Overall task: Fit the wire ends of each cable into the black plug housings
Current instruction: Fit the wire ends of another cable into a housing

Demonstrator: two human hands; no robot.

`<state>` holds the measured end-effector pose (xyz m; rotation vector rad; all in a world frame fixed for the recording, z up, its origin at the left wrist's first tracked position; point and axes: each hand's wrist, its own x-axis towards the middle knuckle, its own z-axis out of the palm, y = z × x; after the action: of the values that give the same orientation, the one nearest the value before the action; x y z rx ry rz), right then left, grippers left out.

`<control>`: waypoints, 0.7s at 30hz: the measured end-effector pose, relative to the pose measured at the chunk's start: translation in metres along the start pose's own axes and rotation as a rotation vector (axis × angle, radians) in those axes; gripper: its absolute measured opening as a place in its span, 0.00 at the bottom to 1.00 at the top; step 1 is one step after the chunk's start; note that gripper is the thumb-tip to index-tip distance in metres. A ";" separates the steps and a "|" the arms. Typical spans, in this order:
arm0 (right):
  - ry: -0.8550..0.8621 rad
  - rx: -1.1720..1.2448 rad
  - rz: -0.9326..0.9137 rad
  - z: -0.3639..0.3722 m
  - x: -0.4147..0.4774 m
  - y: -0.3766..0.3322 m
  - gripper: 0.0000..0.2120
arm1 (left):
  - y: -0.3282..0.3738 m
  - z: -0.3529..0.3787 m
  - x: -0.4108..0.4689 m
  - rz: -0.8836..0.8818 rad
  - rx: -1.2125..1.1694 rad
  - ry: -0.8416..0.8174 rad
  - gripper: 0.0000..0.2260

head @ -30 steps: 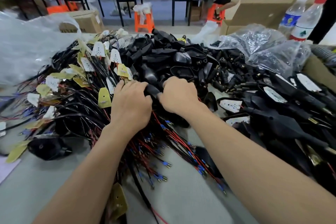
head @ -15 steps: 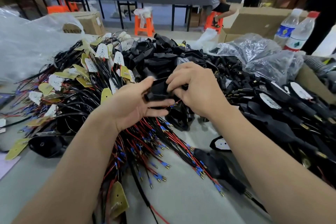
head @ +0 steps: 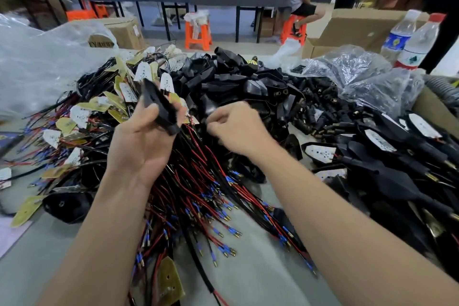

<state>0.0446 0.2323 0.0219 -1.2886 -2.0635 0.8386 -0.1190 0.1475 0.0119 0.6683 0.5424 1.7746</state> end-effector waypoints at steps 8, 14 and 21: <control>-0.171 -0.256 0.131 0.031 0.026 -0.029 0.16 | -0.006 -0.008 0.002 0.057 0.020 0.044 0.24; -0.013 0.031 0.252 0.009 0.015 -0.021 0.08 | -0.010 -0.008 0.001 -0.017 0.089 0.003 0.15; 0.003 1.119 0.295 -0.027 0.009 -0.020 0.07 | -0.025 -0.003 0.001 -0.083 0.332 0.017 0.17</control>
<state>0.0498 0.2395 0.0553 -0.8961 -1.0194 1.7519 -0.1040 0.1552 -0.0068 0.8462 0.8755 1.6285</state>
